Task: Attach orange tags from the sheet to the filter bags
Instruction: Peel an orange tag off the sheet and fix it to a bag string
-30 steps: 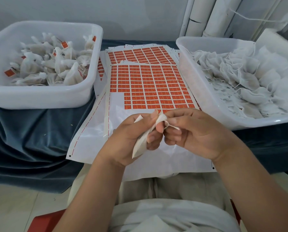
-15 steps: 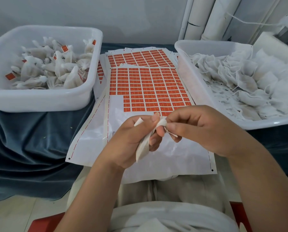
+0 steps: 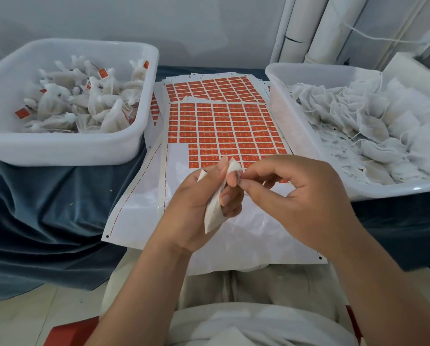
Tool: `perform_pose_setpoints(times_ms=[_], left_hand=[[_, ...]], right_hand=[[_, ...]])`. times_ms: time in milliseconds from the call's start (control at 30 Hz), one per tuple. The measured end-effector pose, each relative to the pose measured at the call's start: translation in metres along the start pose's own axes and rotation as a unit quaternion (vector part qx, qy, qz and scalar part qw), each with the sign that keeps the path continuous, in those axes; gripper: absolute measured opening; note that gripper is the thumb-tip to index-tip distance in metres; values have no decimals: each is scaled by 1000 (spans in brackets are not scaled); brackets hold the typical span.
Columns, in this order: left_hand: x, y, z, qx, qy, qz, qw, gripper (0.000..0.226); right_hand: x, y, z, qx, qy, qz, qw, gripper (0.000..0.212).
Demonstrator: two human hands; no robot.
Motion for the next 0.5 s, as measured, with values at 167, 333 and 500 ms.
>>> perform_pose_setpoints(times_ms=[167,333,500], left_hand=[[-2,-6,-4,75,5,-21,997,42],[-4,-2,-4,112,-15,21,993,42],[-4,3,-1,115,-30,48,992,39]], right_hand=[[0,1,3,13,25,43,999,14],[1,4,5,43,22,90,995,13],[0,8,4,14,6,89,996,13]])
Point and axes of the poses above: each hand's wrist, its own x-axis towards the middle knuckle, its own y-axis out of the palm, z = x × y, the point moved 8 cm from there along x, towards the middle knuckle, and after that the axes turned 2 degrees about z, right-handed, at the moved point
